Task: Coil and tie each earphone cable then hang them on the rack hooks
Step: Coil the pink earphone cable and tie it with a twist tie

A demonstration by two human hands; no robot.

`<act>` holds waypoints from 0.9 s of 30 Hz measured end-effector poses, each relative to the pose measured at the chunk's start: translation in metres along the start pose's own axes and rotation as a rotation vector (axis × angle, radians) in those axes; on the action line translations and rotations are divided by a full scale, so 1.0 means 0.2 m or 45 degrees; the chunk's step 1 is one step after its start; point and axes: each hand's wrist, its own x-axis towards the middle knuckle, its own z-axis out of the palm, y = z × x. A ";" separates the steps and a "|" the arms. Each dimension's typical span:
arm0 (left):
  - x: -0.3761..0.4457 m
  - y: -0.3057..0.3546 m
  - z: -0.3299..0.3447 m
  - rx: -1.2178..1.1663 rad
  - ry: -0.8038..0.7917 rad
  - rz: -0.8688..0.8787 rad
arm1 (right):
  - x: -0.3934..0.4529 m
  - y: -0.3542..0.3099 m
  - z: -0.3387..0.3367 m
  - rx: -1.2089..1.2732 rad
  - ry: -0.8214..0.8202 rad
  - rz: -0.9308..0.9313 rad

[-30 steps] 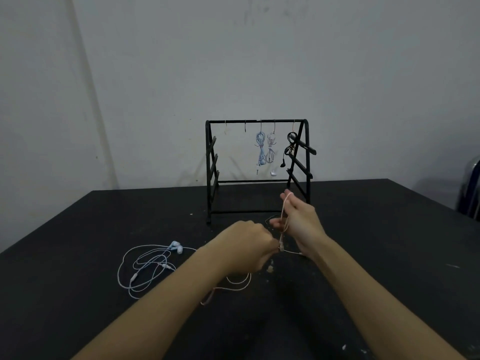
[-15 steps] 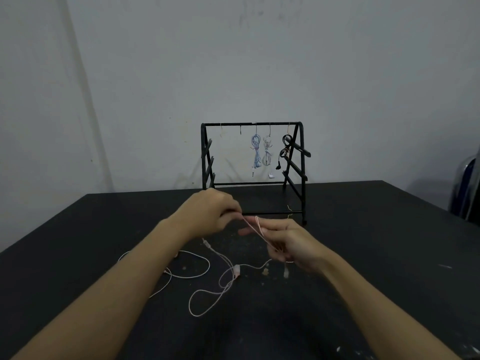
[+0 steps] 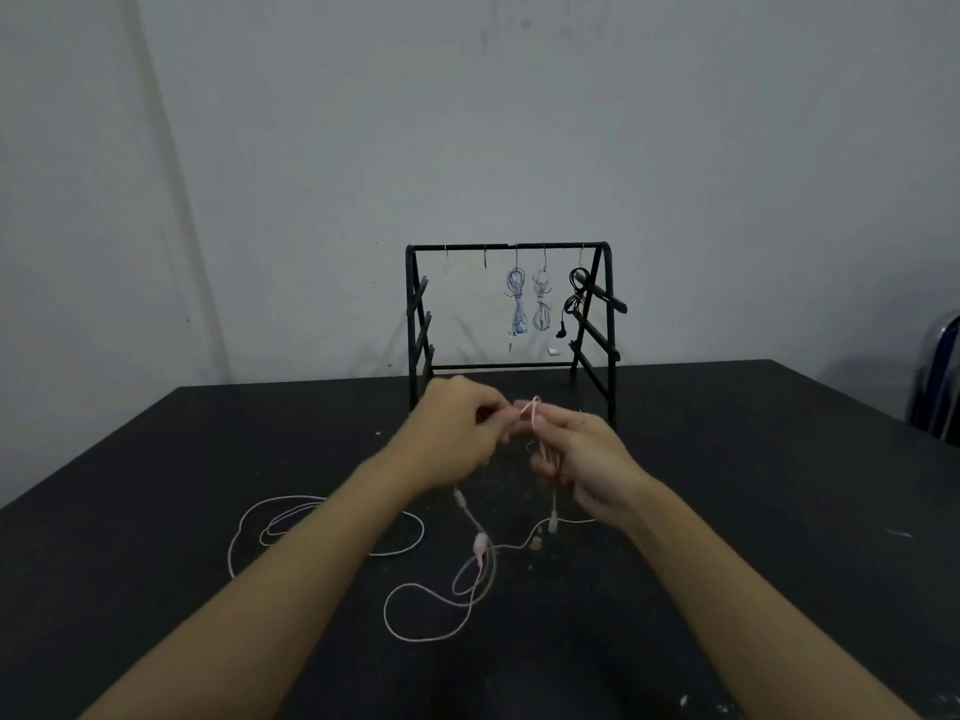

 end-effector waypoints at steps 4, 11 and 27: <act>-0.10 0.04 0.12 -0.595 0.013 -0.210 | 0.03 -0.06 0.00 0.430 0.089 -0.031; -0.15 0.06 0.23 -0.712 -0.026 -0.187 | 0.03 -0.05 -0.02 0.416 0.189 -0.099; -0.08 -0.11 0.04 -0.033 -0.424 -0.058 | -0.03 -0.09 -0.07 0.055 -0.068 0.139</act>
